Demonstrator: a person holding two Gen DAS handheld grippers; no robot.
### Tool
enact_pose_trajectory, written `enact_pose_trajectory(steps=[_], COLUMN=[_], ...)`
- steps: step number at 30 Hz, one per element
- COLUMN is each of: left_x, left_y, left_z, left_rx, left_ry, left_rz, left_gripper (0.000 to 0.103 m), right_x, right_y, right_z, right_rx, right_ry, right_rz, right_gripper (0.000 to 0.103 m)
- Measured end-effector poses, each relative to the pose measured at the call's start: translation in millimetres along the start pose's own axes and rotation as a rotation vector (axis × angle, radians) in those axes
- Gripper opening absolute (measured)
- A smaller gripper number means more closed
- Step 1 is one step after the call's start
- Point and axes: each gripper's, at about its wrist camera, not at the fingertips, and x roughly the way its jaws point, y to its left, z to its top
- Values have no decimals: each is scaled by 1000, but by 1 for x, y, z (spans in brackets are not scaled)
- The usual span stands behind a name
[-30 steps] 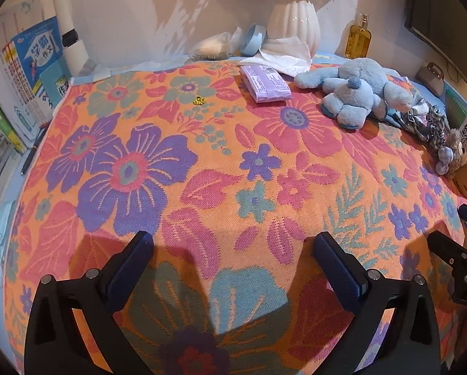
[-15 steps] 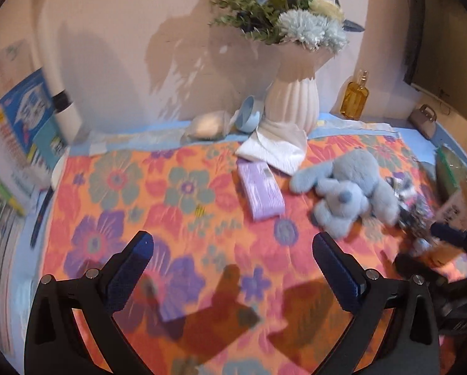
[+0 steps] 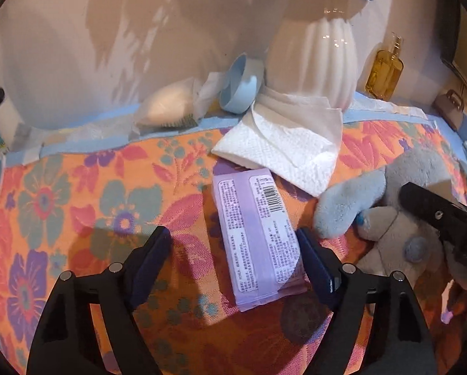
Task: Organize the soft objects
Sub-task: 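Grasp the lilac packet on the bedspread with the left tool, then grasp the grey plush elephant with the right tool while the left tool holds the lilac packet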
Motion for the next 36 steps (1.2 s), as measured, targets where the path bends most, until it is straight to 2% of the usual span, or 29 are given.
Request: enact_pose_trajectory(steps=[1, 3, 7, 9, 11, 13, 15, 18, 19, 22, 25, 27, 29, 31, 33, 34, 35, 36], left_x=[0, -5, -18, -28, -40, -61, -83, -108, -111, -123, -119, -116, -112, -114, -113, -113, -113, -113], left_y=[-1, -2, -1, 3, 10, 13, 15, 34, 36, 29, 37, 44, 49, 53, 51, 49, 47, 44], left_z=[0, -1, -6, -9, -11, -20, -37, -78, -86, -121, -136, -139, -142, -144, -144, -144, -144, -144], left_rx=[0, 7, 4, -19, -39, -31, -40, -162, -172, -129, -167, -190, -204, -212, -199, -182, -170, -157], left_ry=[-4, -31, -61, -32, -9, -26, -46, 4, 6, -26, -6, -4, -3, -20, -25, -26, -26, -27], left_rz=[-9, -9, -10, -61, -115, -107, -105, -253, -254, -114, -113, -118, -115, -132, -130, -123, -119, -114], left_gripper=[63, 37, 35, 35, 35, 35, 35, 35, 35, 35, 35, 35, 35, 35, 36, 36, 36, 36], right_x=[-3, -9, -24, -31, -45, -70, -87, -106, -111, -111, -117, -119, -125, -136, -149, -157, -162, -171], right_y=[4, 12, 22, 21, 14, 4, 1, 4, 7, 17, 15, 14, 13, 20, 32, 35, 36, 34], right_z=[0, -1, -5, -6, -9, -19, -33, -56, -65, -87, -109, -118, -127, -136, -146, -150, -152, -151], right_rx=[-24, -65, -107, -97, -28, 94, 137, 161, 157, 102, 105, 101, 98, 43, -57, -107, -136, -173], right_ry=[-14, -59, -127, -137, -122, -104, -73, -19, 1, 43, 53, 94, 115, 119, 114, 96, 72, 17], right_rz=[5, -23, -48, -61, -59, 10, 32, 59, 61, 36, 37, 38, 70, 88, 91, 80, 55, -20], right_gripper=[72, 58, 54, 54, 53, 52, 51, 51, 51, 51, 51, 51, 51, 51, 58, 64, 71, 76])
